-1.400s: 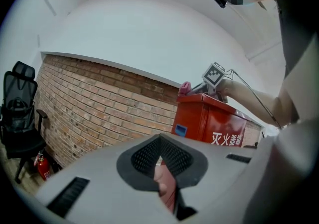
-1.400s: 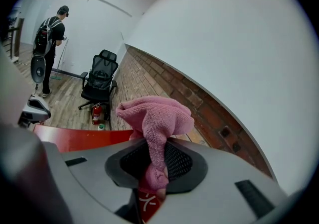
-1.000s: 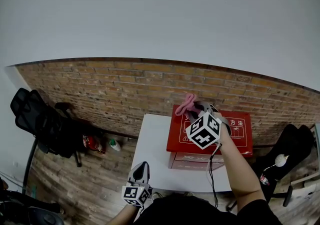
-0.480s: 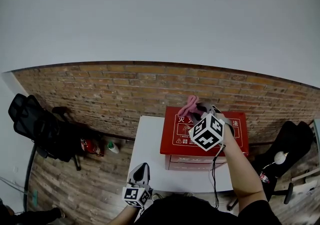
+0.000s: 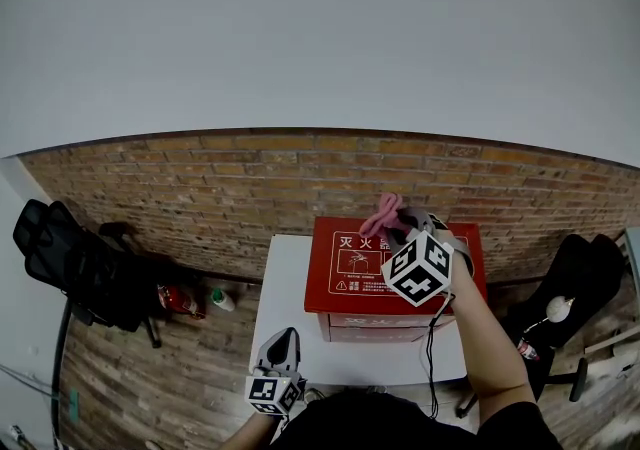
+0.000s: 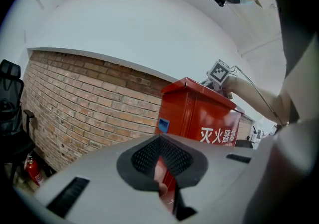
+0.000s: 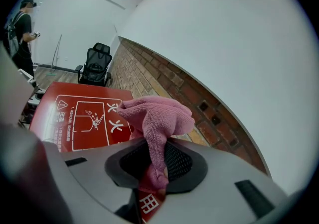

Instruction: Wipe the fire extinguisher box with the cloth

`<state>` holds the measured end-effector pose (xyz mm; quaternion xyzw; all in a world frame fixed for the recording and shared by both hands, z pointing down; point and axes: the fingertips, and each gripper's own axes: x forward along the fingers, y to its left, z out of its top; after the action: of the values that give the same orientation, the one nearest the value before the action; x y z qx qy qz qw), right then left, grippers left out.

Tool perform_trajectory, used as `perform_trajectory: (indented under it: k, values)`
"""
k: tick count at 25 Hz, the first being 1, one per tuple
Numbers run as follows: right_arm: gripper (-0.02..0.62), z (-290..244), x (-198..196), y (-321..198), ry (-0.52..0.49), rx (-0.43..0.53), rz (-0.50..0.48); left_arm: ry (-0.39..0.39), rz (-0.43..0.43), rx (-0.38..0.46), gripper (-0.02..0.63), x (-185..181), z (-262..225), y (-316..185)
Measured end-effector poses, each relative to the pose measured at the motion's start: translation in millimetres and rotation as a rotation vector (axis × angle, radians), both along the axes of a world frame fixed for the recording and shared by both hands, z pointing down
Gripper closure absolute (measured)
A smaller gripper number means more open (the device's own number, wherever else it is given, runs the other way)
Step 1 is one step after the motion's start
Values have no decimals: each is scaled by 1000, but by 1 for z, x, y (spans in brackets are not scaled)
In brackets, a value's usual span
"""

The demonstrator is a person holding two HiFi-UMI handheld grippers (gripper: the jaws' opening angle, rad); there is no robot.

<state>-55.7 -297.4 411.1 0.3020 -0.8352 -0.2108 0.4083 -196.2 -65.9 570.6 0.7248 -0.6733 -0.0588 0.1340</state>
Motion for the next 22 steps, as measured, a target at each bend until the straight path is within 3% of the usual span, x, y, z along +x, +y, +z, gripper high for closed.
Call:
perform_trajectory:
  k: [22]
  values:
    - [511, 1, 76, -14, 1, -17, 73, -9, 52, -11, 589, 45, 3, -14]
